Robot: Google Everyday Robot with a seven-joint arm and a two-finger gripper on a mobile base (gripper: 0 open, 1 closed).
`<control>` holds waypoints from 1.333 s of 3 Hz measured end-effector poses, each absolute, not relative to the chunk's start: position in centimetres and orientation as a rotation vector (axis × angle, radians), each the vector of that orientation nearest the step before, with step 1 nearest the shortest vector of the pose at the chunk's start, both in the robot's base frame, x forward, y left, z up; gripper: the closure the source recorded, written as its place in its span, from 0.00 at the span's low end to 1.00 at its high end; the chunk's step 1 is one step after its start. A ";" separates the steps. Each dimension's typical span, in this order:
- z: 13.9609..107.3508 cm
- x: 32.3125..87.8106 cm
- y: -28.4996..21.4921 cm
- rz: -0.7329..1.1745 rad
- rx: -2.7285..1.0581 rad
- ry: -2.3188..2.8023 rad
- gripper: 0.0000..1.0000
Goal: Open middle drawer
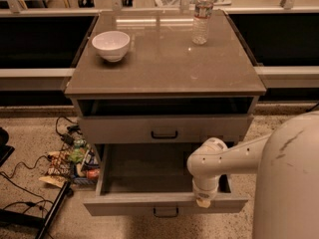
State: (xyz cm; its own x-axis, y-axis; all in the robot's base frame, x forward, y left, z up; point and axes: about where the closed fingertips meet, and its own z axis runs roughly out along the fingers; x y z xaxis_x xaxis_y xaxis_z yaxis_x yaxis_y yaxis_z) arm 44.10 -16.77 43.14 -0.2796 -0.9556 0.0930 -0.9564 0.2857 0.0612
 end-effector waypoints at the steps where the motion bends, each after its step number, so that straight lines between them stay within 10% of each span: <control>1: 43.1 44.1 -16.8 0.010 1.814 -2.427 0.59; 4: 43.1 44.1 -16.8 0.009 1.813 -2.427 0.00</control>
Offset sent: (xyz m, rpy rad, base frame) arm -0.0001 0.0000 0.0000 0.0000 0.0001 0.0000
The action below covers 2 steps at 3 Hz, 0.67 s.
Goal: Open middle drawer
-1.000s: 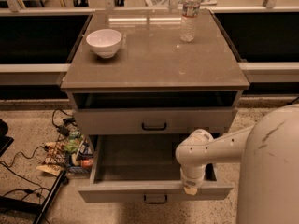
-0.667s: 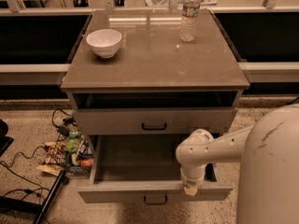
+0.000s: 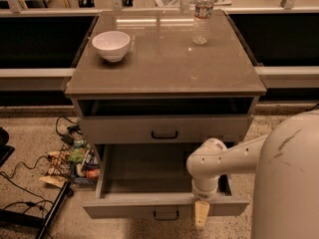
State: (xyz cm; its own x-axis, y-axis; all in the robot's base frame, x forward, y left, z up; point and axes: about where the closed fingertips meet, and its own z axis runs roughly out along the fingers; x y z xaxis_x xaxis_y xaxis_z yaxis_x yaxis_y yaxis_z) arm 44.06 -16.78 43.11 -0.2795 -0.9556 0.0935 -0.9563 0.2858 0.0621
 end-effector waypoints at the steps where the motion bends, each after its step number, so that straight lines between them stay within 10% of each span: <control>1: 43.1 44.1 -16.8 0.009 1.813 -2.427 0.00; 2: 42.8 43.3 -16.9 -0.006 1.802 -2.425 0.00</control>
Offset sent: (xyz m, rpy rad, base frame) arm -0.0245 -0.0018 -0.0087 0.0120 0.0364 -0.0208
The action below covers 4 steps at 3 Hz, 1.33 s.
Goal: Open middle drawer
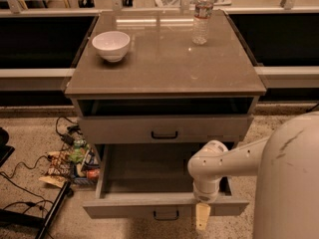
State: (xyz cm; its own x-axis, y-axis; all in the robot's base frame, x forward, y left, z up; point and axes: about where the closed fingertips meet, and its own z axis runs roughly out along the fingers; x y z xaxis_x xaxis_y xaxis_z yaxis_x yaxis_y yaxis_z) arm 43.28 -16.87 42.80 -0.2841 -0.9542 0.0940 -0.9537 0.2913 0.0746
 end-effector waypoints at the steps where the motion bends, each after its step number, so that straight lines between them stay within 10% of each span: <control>1: 42.8 43.3 -16.9 -0.006 1.802 -2.425 0.18; 4: 42.9 34.7 -16.3 -0.140 1.689 -2.409 0.87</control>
Offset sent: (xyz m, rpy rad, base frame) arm -0.1659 0.0170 0.0014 0.0736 0.2091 -0.0994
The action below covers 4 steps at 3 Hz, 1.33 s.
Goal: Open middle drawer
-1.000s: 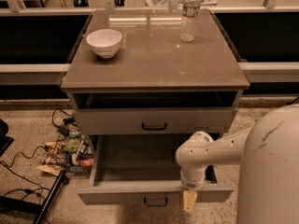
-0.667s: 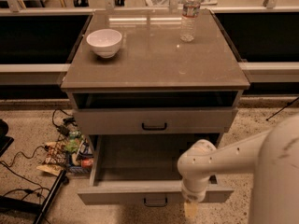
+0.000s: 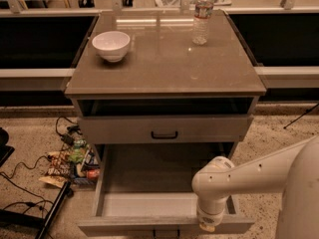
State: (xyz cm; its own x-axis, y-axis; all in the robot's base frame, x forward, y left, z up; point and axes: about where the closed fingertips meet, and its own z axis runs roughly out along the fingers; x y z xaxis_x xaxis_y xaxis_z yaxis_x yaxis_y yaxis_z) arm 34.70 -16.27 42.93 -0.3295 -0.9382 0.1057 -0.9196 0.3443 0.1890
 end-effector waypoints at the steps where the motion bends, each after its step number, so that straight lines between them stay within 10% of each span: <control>1: 42.9 34.7 -16.3 -0.140 1.689 -2.409 1.00; 4: 42.9 34.7 -16.3 -0.140 1.688 -2.408 0.37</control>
Offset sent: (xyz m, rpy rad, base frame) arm 0.0000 0.0000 0.0000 0.0000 0.0000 0.0000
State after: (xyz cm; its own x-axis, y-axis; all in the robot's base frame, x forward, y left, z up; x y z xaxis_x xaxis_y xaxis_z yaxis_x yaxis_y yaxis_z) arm 34.68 -16.30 42.94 -0.3295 -0.9382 0.1059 -0.9196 0.3443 0.1893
